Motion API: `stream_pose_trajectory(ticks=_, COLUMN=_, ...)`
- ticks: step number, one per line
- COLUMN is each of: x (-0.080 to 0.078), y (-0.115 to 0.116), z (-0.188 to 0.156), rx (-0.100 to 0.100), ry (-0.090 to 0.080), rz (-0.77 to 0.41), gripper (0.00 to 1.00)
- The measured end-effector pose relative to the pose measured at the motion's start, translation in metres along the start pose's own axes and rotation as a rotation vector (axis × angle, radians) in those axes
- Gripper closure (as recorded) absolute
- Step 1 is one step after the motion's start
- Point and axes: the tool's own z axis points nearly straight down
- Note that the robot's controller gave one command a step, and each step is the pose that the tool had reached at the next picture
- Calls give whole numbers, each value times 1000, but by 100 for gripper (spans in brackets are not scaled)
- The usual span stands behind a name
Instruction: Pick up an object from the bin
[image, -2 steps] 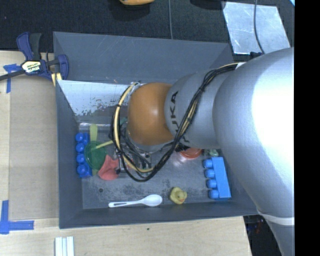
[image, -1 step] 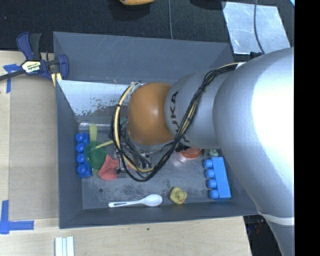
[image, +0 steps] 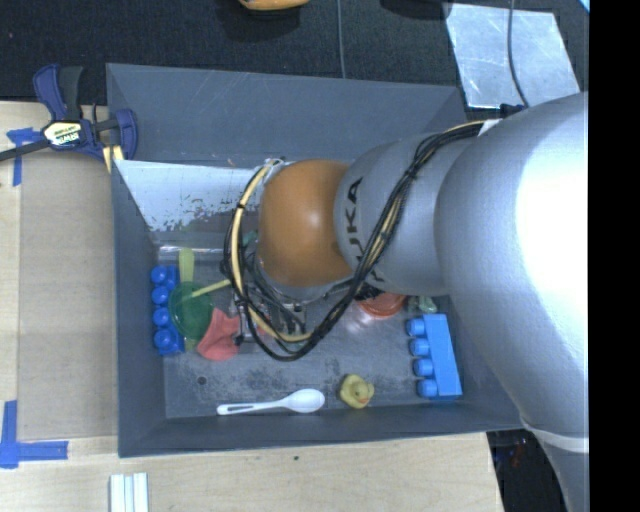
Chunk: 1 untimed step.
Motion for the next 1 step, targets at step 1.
stream_pose_trajectory(ticks=1, x=1, y=0, z=-49, rx=1, ry=4, rz=0, gripper=100)
